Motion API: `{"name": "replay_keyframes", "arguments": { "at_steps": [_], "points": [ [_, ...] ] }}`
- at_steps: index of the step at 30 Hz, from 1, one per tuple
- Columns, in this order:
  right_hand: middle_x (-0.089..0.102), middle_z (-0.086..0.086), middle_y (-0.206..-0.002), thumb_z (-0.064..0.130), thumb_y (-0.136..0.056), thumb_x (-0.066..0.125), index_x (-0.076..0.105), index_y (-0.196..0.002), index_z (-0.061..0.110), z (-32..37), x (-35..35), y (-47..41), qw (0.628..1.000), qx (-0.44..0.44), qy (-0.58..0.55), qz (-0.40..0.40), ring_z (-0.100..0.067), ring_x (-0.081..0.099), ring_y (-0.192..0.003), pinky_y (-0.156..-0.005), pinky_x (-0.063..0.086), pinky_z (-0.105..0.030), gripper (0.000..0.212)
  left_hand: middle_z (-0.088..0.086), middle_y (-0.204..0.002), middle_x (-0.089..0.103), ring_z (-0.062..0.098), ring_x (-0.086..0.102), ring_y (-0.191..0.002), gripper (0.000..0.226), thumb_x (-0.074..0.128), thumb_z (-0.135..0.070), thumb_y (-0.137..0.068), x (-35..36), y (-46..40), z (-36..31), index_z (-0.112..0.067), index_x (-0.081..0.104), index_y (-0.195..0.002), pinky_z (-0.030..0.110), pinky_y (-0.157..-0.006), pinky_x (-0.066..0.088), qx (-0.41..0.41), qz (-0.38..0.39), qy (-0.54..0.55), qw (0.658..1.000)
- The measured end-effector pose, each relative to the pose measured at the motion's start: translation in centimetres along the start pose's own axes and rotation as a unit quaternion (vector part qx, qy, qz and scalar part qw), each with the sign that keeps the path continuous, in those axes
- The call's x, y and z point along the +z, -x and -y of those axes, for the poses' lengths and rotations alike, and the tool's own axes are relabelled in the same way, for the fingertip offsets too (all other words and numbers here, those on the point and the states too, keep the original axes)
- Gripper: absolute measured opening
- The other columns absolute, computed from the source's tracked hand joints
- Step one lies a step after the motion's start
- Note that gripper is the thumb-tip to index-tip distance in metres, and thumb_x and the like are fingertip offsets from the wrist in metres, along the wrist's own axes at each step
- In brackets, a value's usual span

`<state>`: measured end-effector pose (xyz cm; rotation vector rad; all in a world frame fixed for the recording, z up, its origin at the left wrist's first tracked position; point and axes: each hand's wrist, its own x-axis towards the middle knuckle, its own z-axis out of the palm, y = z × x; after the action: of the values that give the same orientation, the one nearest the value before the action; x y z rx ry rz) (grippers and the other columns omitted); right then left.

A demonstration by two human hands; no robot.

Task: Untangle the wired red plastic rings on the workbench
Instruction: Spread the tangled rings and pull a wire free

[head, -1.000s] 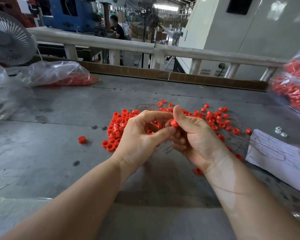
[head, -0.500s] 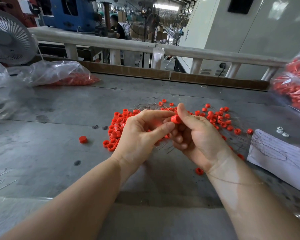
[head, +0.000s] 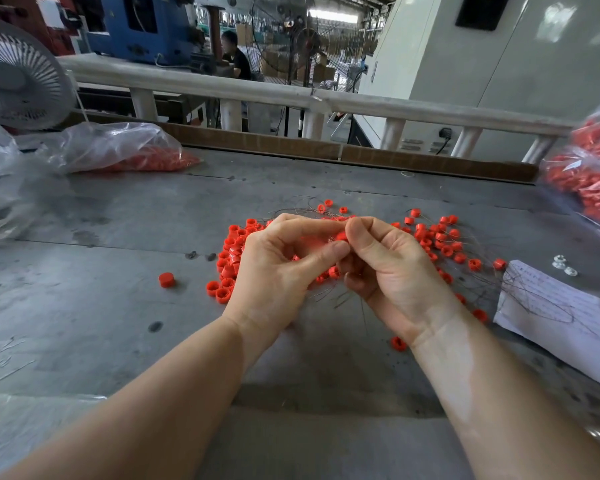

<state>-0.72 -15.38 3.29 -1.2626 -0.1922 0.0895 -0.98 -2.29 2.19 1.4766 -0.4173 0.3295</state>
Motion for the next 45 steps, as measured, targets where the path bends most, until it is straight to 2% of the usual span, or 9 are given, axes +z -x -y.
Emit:
{"name": "replay_keyframes", "arguments": {
  "at_steps": [4,10,21,25,31,35,39,41,45],
  "points": [
    [0.063,0.006,-0.062,0.036,-0.061,0.069,0.06,-0.078,0.019,0.1,0.0,0.1,1.0,-0.007,-0.017,0.014,-0.002,0.055,-0.052,-0.043,0.04,-0.013,0.026,-0.003,-0.079,0.063,0.013,0.052,-0.063,0.02,0.073,-0.027,-0.062,0.1,0.0,0.0,-0.024,0.073,-0.081,0.021,-0.061,0.048,0.005,-0.007,0.003,1.0],
    [0.068,0.001,-0.072,0.035,-0.063,0.069,0.063,-0.08,0.021,0.2,0.0,0.1,0.999,-0.008,-0.037,0.036,-0.006,0.063,-0.061,-0.045,0.043,-0.015,0.023,0.019,-0.091,0.062,0.047,0.057,-0.083,0.018,0.08,-0.026,-0.065,0.1,0.2,-0.4,-0.027,0.075,-0.082,0.056,-0.08,0.051,0.009,-0.011,0.016,1.0],
    [0.07,-0.002,-0.072,0.026,-0.076,0.059,0.064,-0.083,0.015,0.4,0.2,0.3,0.998,-0.01,-0.051,0.034,-0.009,0.067,-0.063,-0.044,0.046,-0.017,0.014,0.02,-0.092,0.061,0.047,0.058,-0.089,0.019,0.076,-0.025,-0.066,0.3,0.1,-0.4,-0.026,0.075,-0.086,0.059,-0.082,0.049,0.001,-0.011,0.023,1.0],
    [0.07,-0.003,-0.07,0.023,-0.074,0.06,0.062,-0.083,0.014,0.3,0.3,0.3,0.998,-0.025,-0.046,0.023,-0.011,0.067,-0.062,-0.043,0.046,-0.017,0.012,0.022,-0.093,0.061,0.046,0.058,-0.089,0.023,0.076,-0.032,-0.063,0.4,0.3,-0.4,-0.023,0.075,-0.085,0.056,-0.083,0.05,-0.004,-0.008,0.028,1.0],
    [0.068,-0.003,-0.069,0.037,-0.08,0.055,0.063,-0.082,0.012,-0.3,0.6,0.2,0.995,-0.057,0.076,-0.016,-0.009,0.061,-0.056,-0.045,0.042,-0.014,0.026,0.001,-0.076,0.072,0.011,0.067,-0.073,0.023,0.067,-0.029,-0.07,0.3,0.1,0.3,-0.011,0.071,-0.084,0.019,-0.067,0.053,-0.08,-0.028,0.079,0.993],
    [0.062,0.006,-0.061,0.044,-0.078,0.057,0.065,-0.085,0.011,-0.3,0.3,0.2,0.985,-0.091,0.138,-0.053,-0.002,0.055,-0.055,-0.048,0.04,-0.01,0.035,0.005,-0.078,0.072,0.013,0.066,-0.074,0.01,0.064,-0.015,-0.082,0.2,-0.2,0.7,-0.011,0.071,-0.088,0.025,-0.07,0.056,-0.103,-0.043,0.085,0.99],
    [0.067,0.007,-0.066,0.048,-0.077,0.06,0.071,-0.091,0.011,-0.4,0.5,0.3,0.984,-0.089,0.157,0.001,0.0,0.06,-0.057,-0.047,0.041,-0.011,0.041,0.006,-0.08,0.074,0.012,0.069,-0.075,0.015,0.064,-0.02,-0.077,0.2,0.1,0.4,-0.012,0.072,-0.088,0.019,-0.066,0.054,-0.109,-0.01,0.094,0.99],
    [0.067,0.003,-0.064,0.05,-0.074,0.063,0.072,-0.081,0.018,-0.5,0.7,0.3,0.98,-0.081,0.18,0.004,-0.004,0.06,-0.054,-0.044,0.041,-0.017,0.034,0.014,-0.081,0.072,0.017,0.066,-0.072,0.019,0.063,-0.024,-0.075,0.2,0.1,0.4,-0.012,0.072,-0.086,0.024,-0.066,0.056,-0.11,0.001,0.075,0.991],
    [0.065,0.0,-0.059,0.039,-0.072,0.066,0.073,-0.079,0.015,-0.7,0.7,0.2,0.981,-0.097,0.17,-0.014,-0.009,0.059,-0.053,-0.046,0.042,-0.018,0.027,0.017,-0.076,0.07,0.015,0.064,-0.065,0.012,0.06,-0.007,-0.086,0.4,0.1,0.1,-0.007,0.071,-0.083,0.023,-0.062,0.055,-0.106,0.011,0.066,0.992]
  ]
}}
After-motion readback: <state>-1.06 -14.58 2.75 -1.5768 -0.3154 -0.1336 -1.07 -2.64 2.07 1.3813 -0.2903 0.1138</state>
